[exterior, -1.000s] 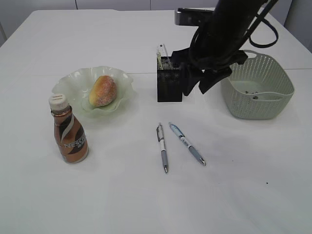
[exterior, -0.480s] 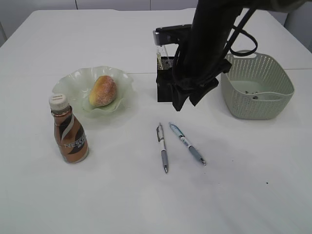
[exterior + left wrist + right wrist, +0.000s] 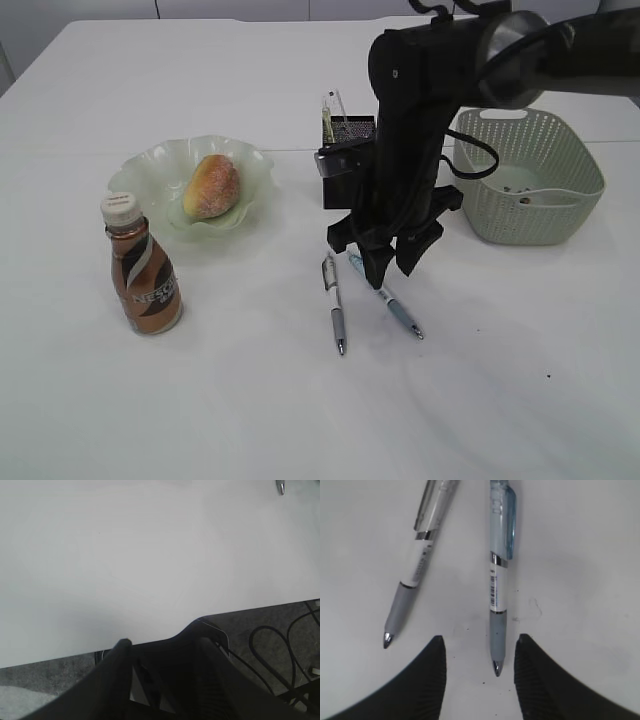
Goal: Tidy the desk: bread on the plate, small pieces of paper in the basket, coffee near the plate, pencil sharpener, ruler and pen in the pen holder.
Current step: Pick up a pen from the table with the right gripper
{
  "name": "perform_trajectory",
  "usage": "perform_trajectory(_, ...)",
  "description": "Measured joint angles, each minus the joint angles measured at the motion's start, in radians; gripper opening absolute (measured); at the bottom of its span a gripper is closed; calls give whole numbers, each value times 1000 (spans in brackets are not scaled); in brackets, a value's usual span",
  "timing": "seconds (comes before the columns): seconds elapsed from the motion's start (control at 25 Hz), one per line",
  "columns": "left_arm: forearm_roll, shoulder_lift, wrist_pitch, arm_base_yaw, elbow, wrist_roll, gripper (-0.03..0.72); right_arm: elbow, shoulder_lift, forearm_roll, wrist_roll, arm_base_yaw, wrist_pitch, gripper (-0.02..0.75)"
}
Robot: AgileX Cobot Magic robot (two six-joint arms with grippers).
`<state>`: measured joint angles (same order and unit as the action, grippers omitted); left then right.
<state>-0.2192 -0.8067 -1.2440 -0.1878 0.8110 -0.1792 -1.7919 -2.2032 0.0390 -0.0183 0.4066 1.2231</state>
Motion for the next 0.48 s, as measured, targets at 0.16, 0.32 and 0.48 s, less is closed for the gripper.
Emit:
perform_trajectory(0.16,-2,0,0,0,0,0,307,0,-23,-13,0,0,0,360)
perform_trajectory(0.32,-2,0,0,0,0,0,307,0,-42,-17,0,0,-2,360)
perform_trajectory(0.48,-4,0,0,0,0,0,307,-6,-74,-27,0,0,-2,361)
